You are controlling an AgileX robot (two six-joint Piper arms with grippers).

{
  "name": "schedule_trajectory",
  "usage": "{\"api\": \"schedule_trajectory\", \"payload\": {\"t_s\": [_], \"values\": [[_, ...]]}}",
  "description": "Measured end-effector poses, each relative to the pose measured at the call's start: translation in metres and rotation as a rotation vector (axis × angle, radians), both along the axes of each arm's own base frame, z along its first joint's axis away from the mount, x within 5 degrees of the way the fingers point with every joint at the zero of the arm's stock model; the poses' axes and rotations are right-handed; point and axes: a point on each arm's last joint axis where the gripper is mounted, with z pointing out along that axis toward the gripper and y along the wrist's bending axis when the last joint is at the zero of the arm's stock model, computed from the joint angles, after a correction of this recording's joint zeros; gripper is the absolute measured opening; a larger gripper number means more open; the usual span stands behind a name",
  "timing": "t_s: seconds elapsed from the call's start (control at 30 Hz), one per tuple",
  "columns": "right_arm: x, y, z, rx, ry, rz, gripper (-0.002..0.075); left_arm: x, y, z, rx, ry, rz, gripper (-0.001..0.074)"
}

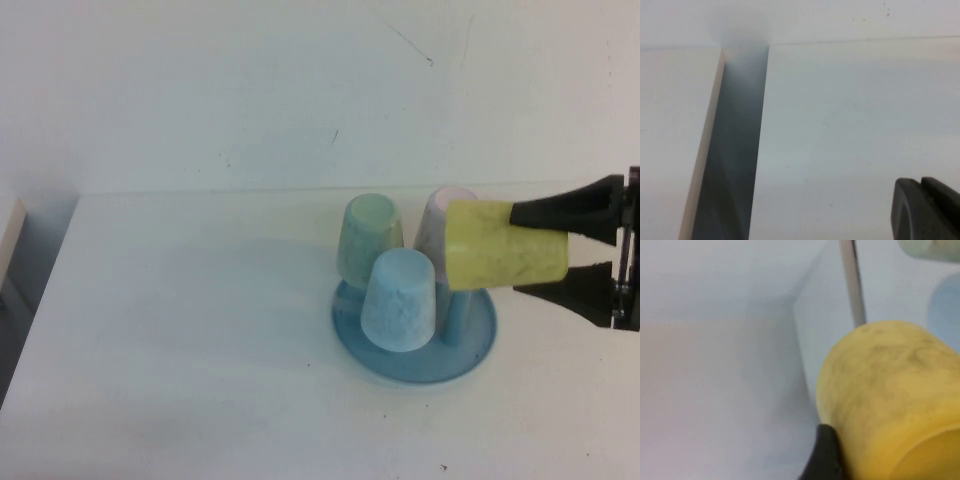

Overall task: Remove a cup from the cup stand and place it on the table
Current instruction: Hand over the cup

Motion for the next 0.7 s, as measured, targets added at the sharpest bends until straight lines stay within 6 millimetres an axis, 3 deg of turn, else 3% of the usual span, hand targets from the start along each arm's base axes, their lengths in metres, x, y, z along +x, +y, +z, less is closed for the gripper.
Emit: {"api": "schedule_trajectory", "payload": {"t_s": [0.33,0.6,0.67,0.7], "values": [[0.0099,-0.0015,0.0023,0.168,0.162,-0.103,0.0583,0.0000,0.0003,0.0006,0.011,-0.002,0.001,-0.0003],[0.0099,-0.0015,0.0026,0.152,0.112,-0.093,0.0582,0.0000,0.0006,0.0006,0.019,-0.002,0.001,-0.0004],[0.0099,-0.0015,0.0026,0.137,0.076,-0.086,0.0582,0.0004,-0.0006,0.0023,-0.047,-0.019,0.007,-0.0004],[0.0099,-0.0015,0.0026,0.128,0.055,-0.082,0.0582,0.0009,-0.0028,0.0027,-0.188,-0.028,0.020,-0.0004]]}}
